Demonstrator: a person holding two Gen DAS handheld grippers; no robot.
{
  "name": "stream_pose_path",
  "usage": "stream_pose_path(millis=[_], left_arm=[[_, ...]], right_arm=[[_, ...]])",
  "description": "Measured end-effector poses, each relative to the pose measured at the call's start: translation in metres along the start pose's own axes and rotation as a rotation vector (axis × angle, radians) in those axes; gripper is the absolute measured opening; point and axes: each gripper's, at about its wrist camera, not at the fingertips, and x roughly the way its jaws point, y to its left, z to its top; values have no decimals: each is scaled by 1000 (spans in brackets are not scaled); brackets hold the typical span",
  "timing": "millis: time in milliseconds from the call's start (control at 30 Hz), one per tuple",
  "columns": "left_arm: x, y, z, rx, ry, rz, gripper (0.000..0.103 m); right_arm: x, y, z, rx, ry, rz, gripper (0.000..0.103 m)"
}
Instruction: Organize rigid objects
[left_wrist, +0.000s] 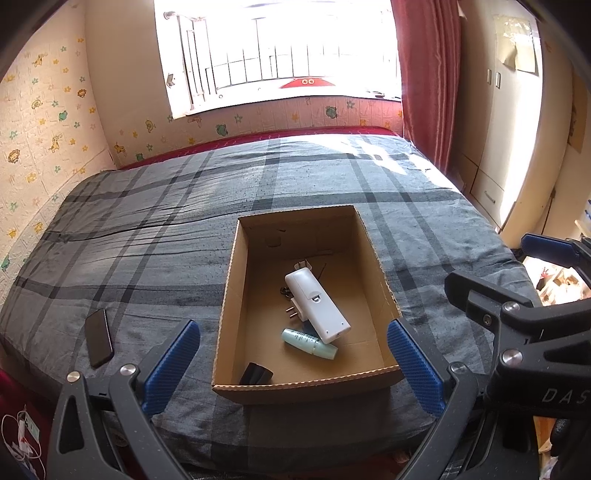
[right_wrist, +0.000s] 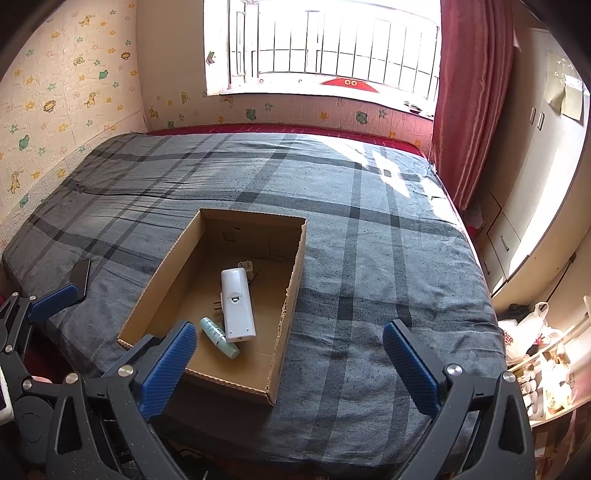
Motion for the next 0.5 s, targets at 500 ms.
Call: stream_pose_path(millis=[500], left_arm=[[3, 1, -1, 2, 4, 3, 103]], right_arm=[[2, 0, -2, 1, 4, 7, 103]])
